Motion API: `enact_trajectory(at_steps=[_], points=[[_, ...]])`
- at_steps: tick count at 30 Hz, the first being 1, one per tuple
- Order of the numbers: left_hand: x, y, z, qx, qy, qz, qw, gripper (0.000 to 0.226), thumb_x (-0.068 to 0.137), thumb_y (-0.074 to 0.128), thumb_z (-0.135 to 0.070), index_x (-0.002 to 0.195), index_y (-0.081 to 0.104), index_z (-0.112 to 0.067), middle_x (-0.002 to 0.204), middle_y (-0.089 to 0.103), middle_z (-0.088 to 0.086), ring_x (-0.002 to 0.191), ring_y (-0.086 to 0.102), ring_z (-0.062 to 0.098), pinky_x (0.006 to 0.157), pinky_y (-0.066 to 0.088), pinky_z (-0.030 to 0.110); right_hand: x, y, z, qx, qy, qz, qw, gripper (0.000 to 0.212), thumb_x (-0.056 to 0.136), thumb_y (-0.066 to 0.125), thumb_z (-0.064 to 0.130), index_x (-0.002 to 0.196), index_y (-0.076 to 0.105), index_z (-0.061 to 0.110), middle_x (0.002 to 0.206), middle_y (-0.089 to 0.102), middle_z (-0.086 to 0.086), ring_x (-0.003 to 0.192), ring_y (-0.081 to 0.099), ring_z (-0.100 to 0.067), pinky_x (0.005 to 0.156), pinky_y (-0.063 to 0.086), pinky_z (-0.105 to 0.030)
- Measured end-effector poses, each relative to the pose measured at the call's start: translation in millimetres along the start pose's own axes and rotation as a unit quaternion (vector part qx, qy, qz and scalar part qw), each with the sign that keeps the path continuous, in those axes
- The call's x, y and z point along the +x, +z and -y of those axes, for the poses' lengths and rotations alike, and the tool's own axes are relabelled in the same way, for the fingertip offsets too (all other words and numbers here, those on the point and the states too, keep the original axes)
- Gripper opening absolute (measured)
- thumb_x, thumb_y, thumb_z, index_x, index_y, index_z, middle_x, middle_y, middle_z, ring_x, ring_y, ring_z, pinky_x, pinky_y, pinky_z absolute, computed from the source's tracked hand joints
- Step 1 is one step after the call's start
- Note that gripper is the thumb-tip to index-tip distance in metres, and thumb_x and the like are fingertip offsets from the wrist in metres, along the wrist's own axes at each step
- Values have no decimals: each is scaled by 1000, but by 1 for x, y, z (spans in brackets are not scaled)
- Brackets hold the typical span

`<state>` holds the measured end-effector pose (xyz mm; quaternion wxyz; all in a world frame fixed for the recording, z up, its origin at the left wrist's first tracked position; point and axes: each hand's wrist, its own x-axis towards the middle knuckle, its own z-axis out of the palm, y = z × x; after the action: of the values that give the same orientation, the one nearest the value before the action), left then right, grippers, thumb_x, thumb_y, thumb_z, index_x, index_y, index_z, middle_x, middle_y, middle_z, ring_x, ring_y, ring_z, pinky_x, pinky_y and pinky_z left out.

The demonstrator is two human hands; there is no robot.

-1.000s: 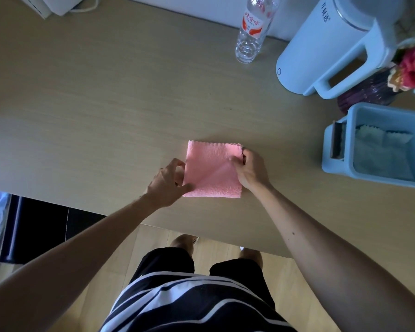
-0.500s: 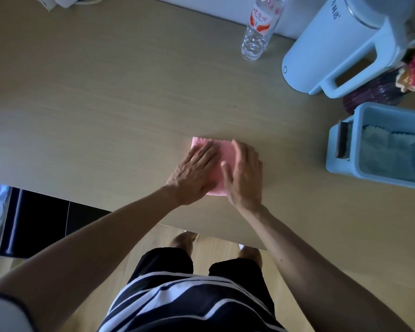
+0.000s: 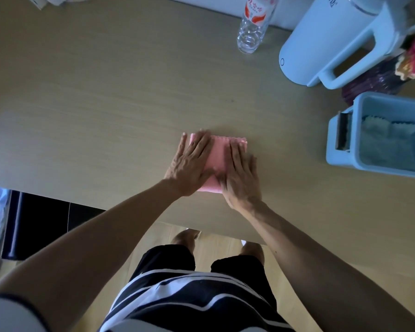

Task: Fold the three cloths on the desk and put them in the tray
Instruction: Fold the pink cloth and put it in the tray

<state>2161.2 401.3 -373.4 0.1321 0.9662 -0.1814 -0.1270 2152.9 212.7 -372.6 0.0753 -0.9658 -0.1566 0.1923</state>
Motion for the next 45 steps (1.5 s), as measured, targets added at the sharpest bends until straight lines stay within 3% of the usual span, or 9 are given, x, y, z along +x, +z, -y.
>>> enact_trajectory(at_steps=[7,17,22,25,27,31,35,39,45], points=[[37,-30,-6,42,23,-15,999,71,83,71,-46,136,49,-4,130,57,14,118,55,31,107,38,42,-22,-22,8,104,51,-49,992,79,103,41,41,160,-4,9,169,0,-12,156,2,-26,125,5,-47],[64,-90,-38,-104,-57,137,983,27,76,76,-32,89,68,-10,85,67,8,82,65,29,69,48,30,-65,-67,-15,225,79,-156,959,86,98,59,24,159,1,6,167,15,-12,153,18,-27,125,20,-43],[59,-149,-79,-256,-69,58,962,33,62,68,-39,87,63,-17,78,68,4,71,63,24,65,51,36,-71,-122,-39,285,39,-242,927,92,94,64,29,160,2,10,164,23,-11,148,29,-23,121,26,-31],[62,-177,-112,-361,-72,-31,929,36,65,75,-32,93,55,-20,71,61,-10,59,51,5,54,45,23,-81,-151,-65,405,48,-279,870,96,93,64,37,160,0,11,163,21,-12,148,27,-13,120,21,-20],[70,-189,-144,-450,-61,-75,888,38,67,78,-28,96,56,-17,71,60,-13,60,51,3,55,46,19,-88,-168,-89,534,66,-259,802,102,89,66,38,160,-5,19,165,23,-10,149,30,-15,123,26,-32],[92,-187,-210,-594,-56,-116,794,51,67,79,-33,109,59,-11,91,62,-1,80,58,12,71,56,31,-99,-193,-142,684,105,-196,695,106,82,68,29,159,-4,33,133,63,-1,119,63,-11,97,51,-31],[121,-169,-264,-610,-59,-125,780,33,78,71,-26,97,64,-52,84,69,-29,73,62,-12,65,51,8,-114,-215,-202,605,107,-237,752,95,82,66,26,157,9,37,115,65,9,99,67,-3,84,54,-29],[151,-154,-294,-544,-91,-125,825,25,72,65,-44,96,58,-43,82,65,-21,75,60,6,68,55,36,-123,-242,-258,551,55,-240,797,78,89,62,11,151,23,37,126,58,4,104,63,-2,86,53,-23],[185,-131,-323,-449,-61,-123,883,89,77,67,-16,150,19,-36,109,61,-4,87,63,15,72,52,28,-118,-262,-331,340,51,-184,921,43,90,60,1,123,61,29,124,56,-1,97,57,-5,91,47,-23]])
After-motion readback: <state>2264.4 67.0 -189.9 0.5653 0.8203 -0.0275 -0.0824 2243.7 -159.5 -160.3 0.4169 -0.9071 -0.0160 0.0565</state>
